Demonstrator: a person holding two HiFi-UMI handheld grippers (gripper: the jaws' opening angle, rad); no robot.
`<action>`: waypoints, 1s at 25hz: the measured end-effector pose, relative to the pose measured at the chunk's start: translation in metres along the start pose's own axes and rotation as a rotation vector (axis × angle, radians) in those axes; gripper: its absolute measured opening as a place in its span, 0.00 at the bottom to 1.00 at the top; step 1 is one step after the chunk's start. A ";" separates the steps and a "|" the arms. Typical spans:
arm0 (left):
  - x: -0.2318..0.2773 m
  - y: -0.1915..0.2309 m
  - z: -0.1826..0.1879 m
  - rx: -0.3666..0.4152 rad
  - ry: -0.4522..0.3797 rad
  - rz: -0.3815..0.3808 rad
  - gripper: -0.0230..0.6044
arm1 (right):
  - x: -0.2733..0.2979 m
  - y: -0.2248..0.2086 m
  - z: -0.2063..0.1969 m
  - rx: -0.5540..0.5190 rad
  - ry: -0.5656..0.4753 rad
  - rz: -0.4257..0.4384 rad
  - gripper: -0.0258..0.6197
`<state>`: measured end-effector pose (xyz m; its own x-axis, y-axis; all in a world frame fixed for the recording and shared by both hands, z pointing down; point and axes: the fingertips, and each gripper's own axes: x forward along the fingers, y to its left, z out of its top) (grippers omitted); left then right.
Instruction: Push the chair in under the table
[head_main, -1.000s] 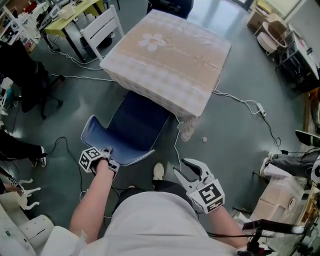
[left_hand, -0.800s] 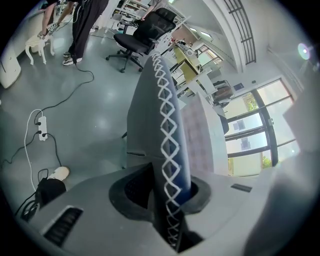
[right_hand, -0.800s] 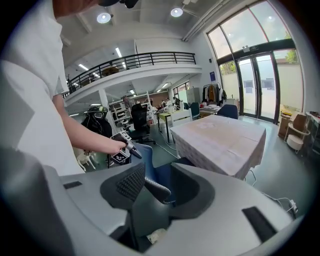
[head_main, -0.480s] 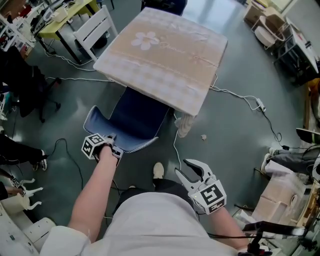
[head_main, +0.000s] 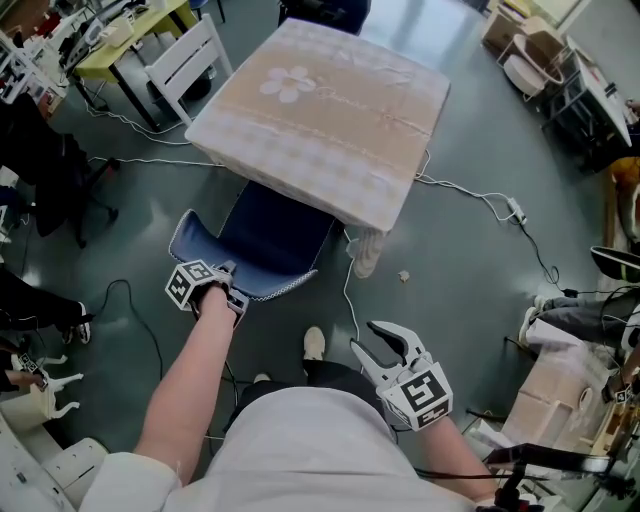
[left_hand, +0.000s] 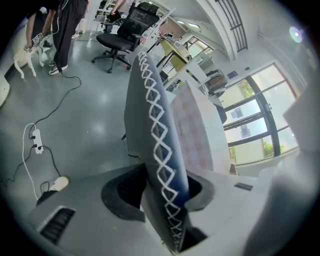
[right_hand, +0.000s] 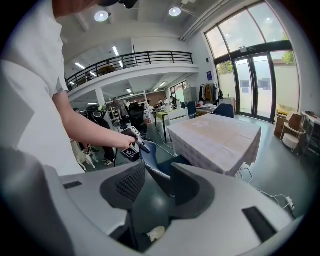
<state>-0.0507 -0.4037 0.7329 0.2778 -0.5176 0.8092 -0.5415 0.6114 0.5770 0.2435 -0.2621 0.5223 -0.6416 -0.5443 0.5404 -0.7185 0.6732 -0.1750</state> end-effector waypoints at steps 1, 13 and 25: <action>0.000 0.000 0.001 0.020 0.006 0.018 0.28 | 0.001 0.002 0.001 -0.004 -0.001 0.001 0.30; -0.081 -0.022 0.021 0.261 -0.130 -0.092 0.37 | 0.012 0.055 0.011 -0.072 -0.034 0.029 0.30; -0.268 0.003 -0.004 0.656 -0.192 -0.455 0.10 | 0.035 0.172 0.039 -0.193 -0.081 0.028 0.14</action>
<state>-0.1231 -0.2608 0.5181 0.4738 -0.7603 0.4444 -0.7790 -0.1266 0.6141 0.0866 -0.1849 0.4796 -0.6857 -0.5576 0.4679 -0.6405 0.7676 -0.0238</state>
